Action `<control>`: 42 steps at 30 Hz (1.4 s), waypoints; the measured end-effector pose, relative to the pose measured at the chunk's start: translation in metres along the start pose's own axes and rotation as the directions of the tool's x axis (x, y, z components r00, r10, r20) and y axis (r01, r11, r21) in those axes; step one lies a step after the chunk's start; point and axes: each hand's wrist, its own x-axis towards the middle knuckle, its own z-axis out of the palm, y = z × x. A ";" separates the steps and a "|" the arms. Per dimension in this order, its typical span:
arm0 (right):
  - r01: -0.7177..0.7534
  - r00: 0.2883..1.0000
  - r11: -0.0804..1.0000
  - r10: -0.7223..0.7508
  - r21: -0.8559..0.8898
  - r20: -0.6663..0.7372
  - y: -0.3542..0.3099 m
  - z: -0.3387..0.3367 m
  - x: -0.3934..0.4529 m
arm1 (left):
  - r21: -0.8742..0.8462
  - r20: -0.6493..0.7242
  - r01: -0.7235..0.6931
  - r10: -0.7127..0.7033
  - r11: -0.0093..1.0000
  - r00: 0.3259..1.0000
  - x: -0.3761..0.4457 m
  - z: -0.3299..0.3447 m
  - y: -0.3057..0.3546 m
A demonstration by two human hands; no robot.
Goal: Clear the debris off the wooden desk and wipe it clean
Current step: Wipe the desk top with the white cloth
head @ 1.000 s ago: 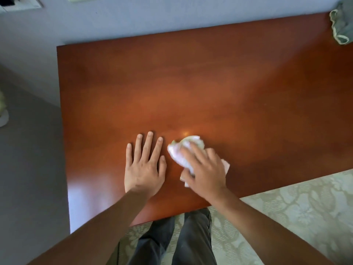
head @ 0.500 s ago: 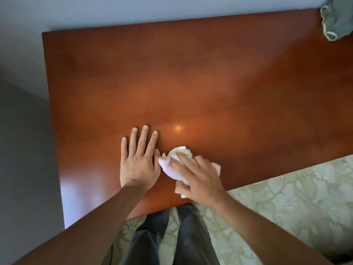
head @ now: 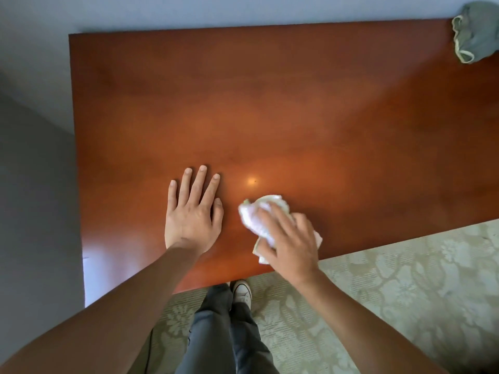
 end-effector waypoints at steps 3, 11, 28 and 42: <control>-0.199 0.980 0.977 0.196 -0.077 -0.043 -0.008 0.004 0.001 | -0.017 -0.058 -0.015 0.014 1.000 0.998 0.001 -0.001 0.001; -0.100 0.962 0.938 0.006 0.332 0.272 -0.008 -0.033 -0.004 | -0.279 -0.332 0.007 -0.104 0.960 0.937 -0.011 0.003 -0.008; -0.635 0.768 0.759 0.640 -0.143 -0.019 0.083 -0.010 -0.014 | 0.137 0.242 -0.508 0.469 0.850 0.850 -0.071 0.010 0.103; -0.626 0.772 0.759 0.636 -0.177 -0.003 0.083 -0.013 -0.014 | 0.021 0.036 -0.160 0.159 0.987 0.987 -0.069 -0.004 0.048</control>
